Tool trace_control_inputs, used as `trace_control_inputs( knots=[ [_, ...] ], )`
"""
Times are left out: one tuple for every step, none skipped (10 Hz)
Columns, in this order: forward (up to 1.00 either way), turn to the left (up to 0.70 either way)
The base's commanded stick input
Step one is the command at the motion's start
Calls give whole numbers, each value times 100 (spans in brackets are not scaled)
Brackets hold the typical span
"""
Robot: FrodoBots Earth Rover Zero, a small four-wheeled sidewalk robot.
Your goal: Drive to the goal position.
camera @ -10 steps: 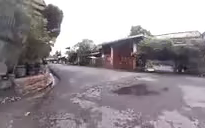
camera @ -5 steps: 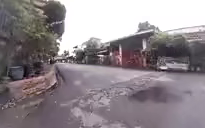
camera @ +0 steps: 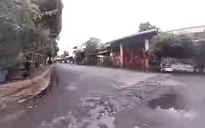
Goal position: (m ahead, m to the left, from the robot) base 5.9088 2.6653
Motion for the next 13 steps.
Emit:
trace_control_inputs(
  knots=[
    [100,40],
    [100,40],
    [100,40],
    [100,17],
    [100,3],
    [100,0],
    [100,0],
    [100,0],
    [100,0],
    [100,0],
    [100,0],
    [100,0],
    [100,2]
  ],
)
